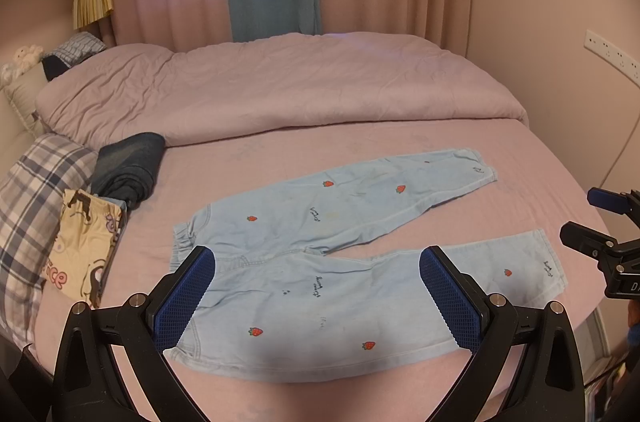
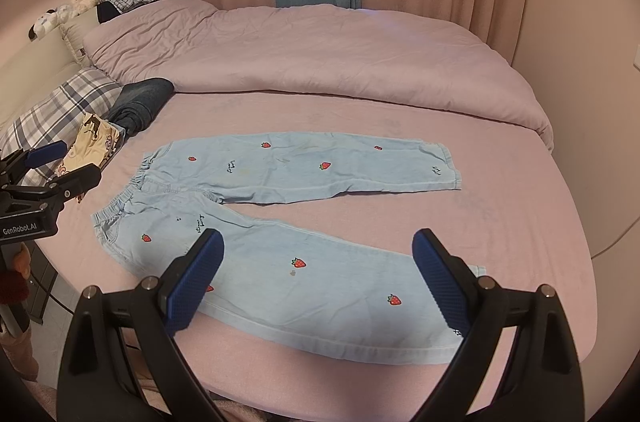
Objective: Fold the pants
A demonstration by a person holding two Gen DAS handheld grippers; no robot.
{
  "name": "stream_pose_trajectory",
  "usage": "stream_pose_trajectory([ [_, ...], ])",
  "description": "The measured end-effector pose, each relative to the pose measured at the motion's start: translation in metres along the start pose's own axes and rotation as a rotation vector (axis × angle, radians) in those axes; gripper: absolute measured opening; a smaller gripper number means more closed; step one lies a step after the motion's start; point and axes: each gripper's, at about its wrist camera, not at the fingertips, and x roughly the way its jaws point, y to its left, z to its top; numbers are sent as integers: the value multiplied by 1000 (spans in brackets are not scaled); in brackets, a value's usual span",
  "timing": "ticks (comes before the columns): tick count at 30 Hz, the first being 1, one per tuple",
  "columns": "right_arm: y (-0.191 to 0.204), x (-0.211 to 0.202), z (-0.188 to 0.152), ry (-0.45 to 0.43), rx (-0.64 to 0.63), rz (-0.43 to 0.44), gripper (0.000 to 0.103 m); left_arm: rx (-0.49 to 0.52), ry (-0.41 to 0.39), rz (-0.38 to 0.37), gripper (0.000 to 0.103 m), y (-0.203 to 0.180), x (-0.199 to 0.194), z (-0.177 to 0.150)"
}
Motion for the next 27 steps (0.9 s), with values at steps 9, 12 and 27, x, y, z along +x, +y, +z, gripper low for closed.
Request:
stream_pose_trajectory([
  [9, 2, 1, 0, 3, -1, 1, 96, 2, -1, -1, 102, -1, 0, 0],
  [12, 1, 2, 1, 4, -1, 3, 96, 4, 1, -3, 102, -2, 1, -1],
  [27, 0, 14, 1, 31, 3, 7, 96, -13, 40, -56, 102, 7, 20, -7],
])
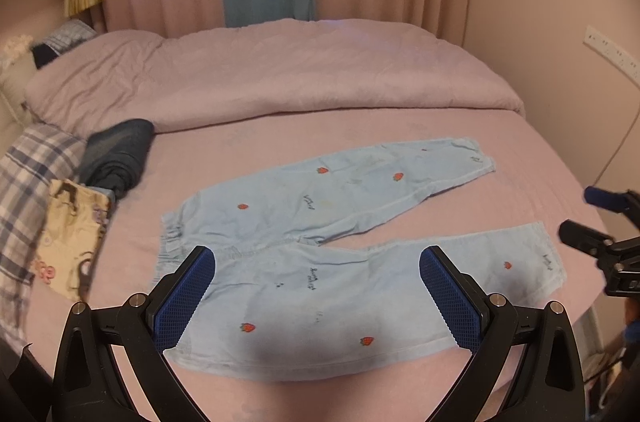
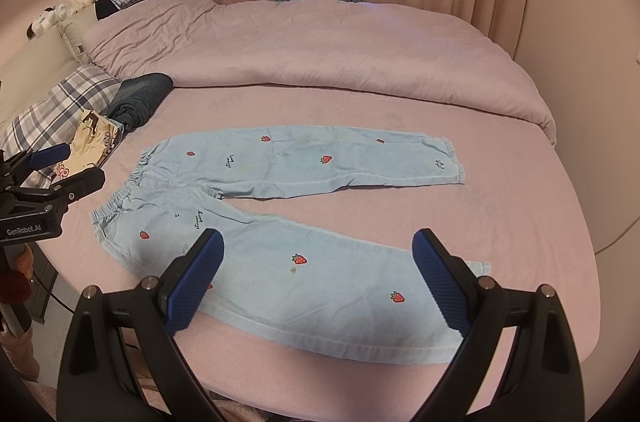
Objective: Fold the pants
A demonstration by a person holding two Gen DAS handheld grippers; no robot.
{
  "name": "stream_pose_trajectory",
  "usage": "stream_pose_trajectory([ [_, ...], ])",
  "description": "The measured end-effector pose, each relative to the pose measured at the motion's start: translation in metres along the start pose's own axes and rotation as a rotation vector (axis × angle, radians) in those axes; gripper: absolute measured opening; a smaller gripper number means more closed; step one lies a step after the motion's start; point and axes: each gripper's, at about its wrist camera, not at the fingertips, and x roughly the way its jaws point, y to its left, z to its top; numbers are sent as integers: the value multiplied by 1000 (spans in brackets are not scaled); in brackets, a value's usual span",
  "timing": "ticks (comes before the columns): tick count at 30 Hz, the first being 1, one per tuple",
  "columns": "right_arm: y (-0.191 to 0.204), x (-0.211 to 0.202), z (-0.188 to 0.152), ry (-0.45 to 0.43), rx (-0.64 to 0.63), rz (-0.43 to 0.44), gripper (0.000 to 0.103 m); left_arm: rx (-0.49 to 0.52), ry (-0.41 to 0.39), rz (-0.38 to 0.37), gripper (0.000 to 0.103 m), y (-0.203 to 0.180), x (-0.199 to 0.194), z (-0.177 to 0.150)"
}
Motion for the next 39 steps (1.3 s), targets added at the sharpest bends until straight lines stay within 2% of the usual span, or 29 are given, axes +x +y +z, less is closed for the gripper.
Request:
stream_pose_trajectory([
  [1, 0, 3, 0, 4, 0, 2, 96, -11, 4, -30, 102, 8, 5, 0],
  [4, 2, 21, 0, 35, -18, 31, 96, -46, 6, -45, 102, 30, 21, 0],
  [7, 11, 54, 2, 92, -73, 69, 96, -66, 9, 5, 102, 64, 49, 0],
  [11, 27, 105, 12, 136, -168, 97, 95, -108, 91, 57, 102, 124, 102, -4],
  [13, 34, 129, 19, 145, -217, 101, 93, -126, 110, 94, 102, 145, 119, -6],
  [15, 39, 158, 30, 158, -267, 94, 86, -163, 124, 144, 102, 172, 135, -8],
  [19, 45, 209, 50, 205, -311, 84, 80, -245, 147, 137, 102, 200, 147, -7],
  [21, 50, 226, 57, 252, -288, 100, 76, -280, 155, 98, 102, 209, 145, -17],
  [24, 61, 227, 45, 289, -277, 238, 76, -302, 207, 111, 102, 214, 142, -47],
  [26, 68, 222, 26, 303, -299, 272, 76, -333, 258, 112, 102, 219, 142, -70],
  [30, 89, 189, -25, 314, -401, 442, 76, -439, 308, 77, 102, 228, 125, -116],
  [33, 111, 160, -59, 313, -548, 531, 76, -445, 316, 53, 101, 225, 117, -135],
  [35, 121, 150, -76, 315, -610, 577, 74, -450, 349, 50, 81, 224, 122, -144],
  [36, 126, 148, -82, 321, -629, 595, 71, -459, 361, 34, 59, 225, 125, -147],
  [37, 130, 147, -89, 329, -649, 589, 67, -474, 361, 16, 49, 224, 127, -150],
  [38, 135, 150, -95, 343, -675, 569, 52, -462, 350, 25, 49, 222, 128, -150],
  [39, 139, 153, -98, 350, -694, 551, 35, -453, 345, 30, 43, 222, 129, -150],
])
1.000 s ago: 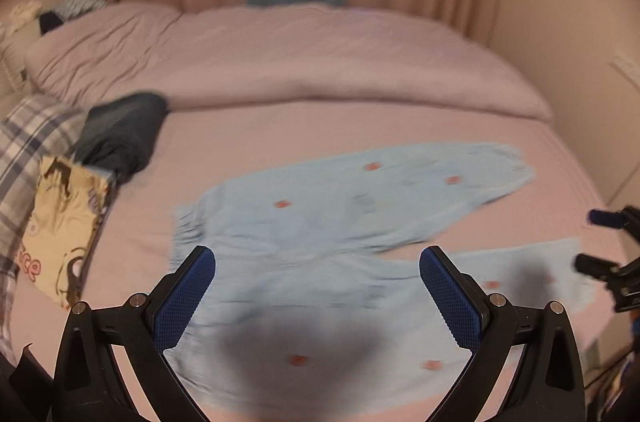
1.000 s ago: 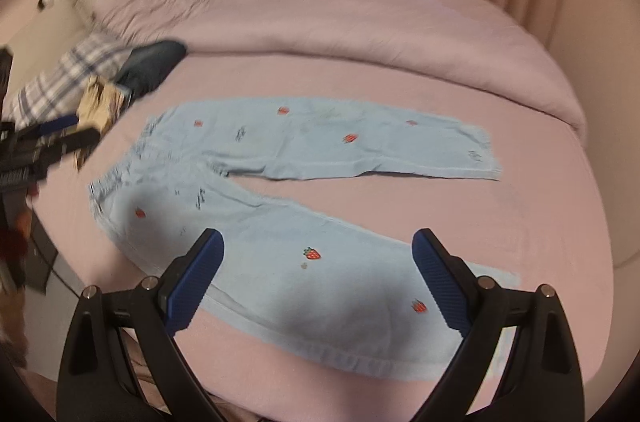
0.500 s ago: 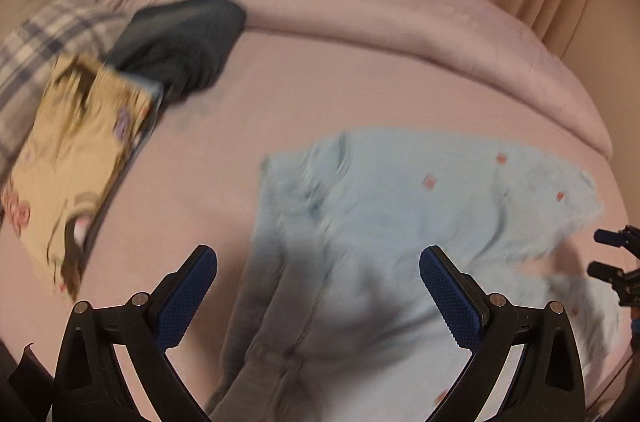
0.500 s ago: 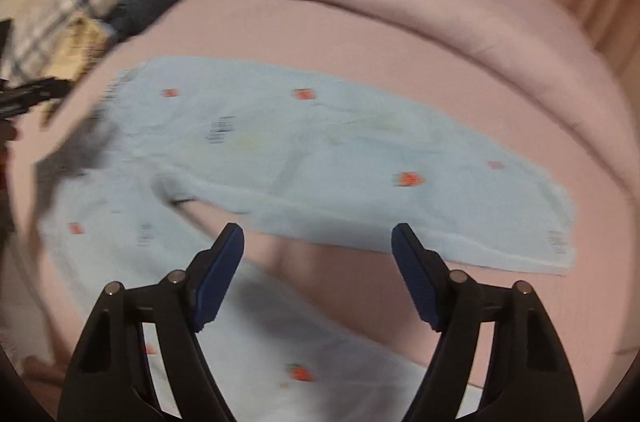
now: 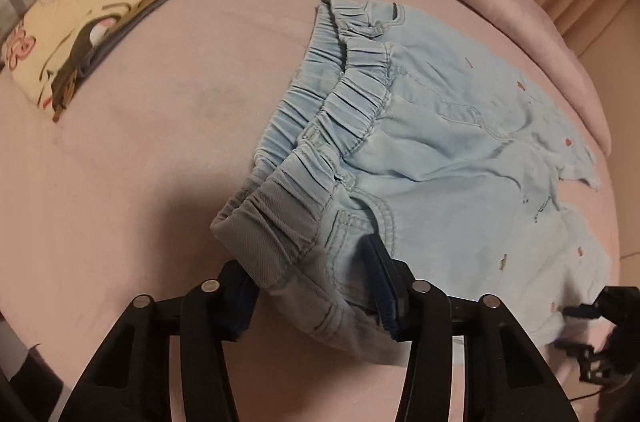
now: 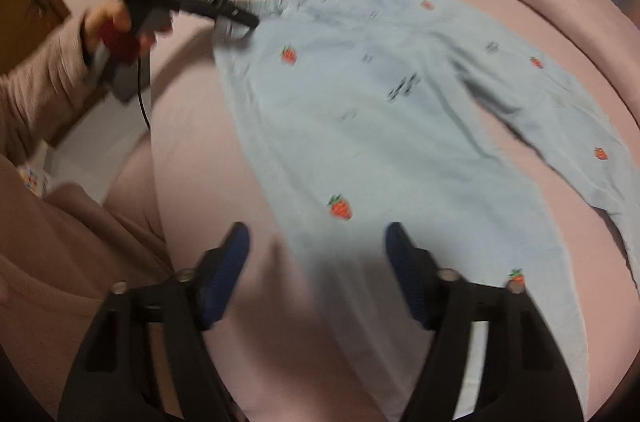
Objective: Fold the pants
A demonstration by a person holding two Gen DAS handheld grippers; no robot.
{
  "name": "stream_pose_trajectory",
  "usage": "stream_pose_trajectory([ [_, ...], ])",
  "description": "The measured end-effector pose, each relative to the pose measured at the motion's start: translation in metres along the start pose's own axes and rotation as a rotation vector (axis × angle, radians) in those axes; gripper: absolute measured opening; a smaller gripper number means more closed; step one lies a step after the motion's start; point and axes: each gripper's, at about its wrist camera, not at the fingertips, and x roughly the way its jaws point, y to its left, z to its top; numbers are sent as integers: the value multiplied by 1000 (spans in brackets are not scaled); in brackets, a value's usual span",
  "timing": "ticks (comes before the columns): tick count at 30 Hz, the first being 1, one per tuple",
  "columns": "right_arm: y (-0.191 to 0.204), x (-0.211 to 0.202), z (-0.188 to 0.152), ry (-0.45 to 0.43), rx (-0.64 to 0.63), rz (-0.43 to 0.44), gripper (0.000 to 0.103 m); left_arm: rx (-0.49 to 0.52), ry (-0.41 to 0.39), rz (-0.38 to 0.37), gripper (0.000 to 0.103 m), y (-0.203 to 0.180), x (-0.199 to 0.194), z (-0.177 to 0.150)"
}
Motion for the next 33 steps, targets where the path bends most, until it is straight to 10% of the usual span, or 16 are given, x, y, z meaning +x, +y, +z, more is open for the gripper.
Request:
stream_pose_trajectory([
  [4, 4, 25, 1, 44, 1, -50, 18, -21, -20, -31, 19, 6, -8, -4],
  [10, 3, 2, -2, 19, 36, 31, 9, -6, -10, -50, 19, 11, -19, -24],
  [16, -27, -8, -2, 21, 133, 72, 31, 68, -111, 155, 63, 1, -42, -1],
  [20, -71, -49, 9, -178, 255, 51, 55, 166, -311, 123, 64, -32, -78, 29],
  [23, -119, -23, 9, -85, 359, -119, 53, 228, -260, 43, 65, -63, -45, 58],
  [29, -138, 6, 19, 120, 308, -163, 48, 229, -151, 46, 65, -79, 14, 106],
  [33, -164, -31, 62, -24, 223, -148, 50, 232, -164, 60, 65, -74, 25, 139],
])
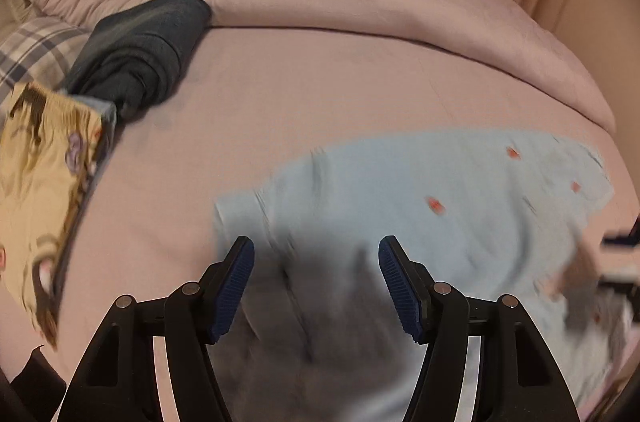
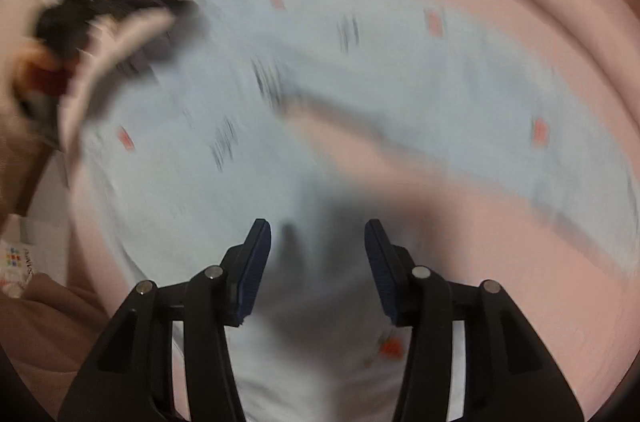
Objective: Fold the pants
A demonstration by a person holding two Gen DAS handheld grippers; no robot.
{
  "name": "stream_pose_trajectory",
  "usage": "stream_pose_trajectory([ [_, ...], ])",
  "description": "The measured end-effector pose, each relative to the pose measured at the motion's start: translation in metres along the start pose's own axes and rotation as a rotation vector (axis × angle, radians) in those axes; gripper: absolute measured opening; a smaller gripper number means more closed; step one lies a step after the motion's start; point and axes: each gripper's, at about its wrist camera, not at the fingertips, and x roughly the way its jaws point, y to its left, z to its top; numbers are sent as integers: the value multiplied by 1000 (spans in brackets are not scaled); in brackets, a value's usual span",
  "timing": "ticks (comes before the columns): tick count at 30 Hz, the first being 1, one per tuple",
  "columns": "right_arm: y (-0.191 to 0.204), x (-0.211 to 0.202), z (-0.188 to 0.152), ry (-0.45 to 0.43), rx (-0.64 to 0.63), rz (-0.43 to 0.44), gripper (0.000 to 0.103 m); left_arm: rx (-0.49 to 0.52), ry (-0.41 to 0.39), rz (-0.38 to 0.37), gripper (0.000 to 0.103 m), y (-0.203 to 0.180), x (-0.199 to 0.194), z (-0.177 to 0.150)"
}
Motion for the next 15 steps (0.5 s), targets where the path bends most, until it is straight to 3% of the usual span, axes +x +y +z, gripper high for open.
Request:
stream_pose_trajectory([
  [4, -49, 24, 57, -53, -67, -145, 50, 50, 62, -26, 65, 13, 27, 19],
  [9, -119, 72, 115, 25, -74, -211, 50, 139, 143, -48, 65, 13, 66, 32],
  [11, -124, 105, 132, 92, -84, -222, 48, 140, 170, -78, 55, 16, 74, 33],
  [12, -135, 122, 135, 139, -80, -215, 47, 142, 164, -94, 45, 16, 73, 35],
  [13, -138, 132, 138, 156, -69, -189, 44, 147, 153, -95, 33, 17, 70, 35],
  [14, -137, 137, 144, 147, -76, -180, 35, 147, 138, -91, 28, 18, 66, 35],
  [15, -134, 135, 148, 118, -107, -179, 4, 142, 132, -90, 18, 19, 64, 34],
])
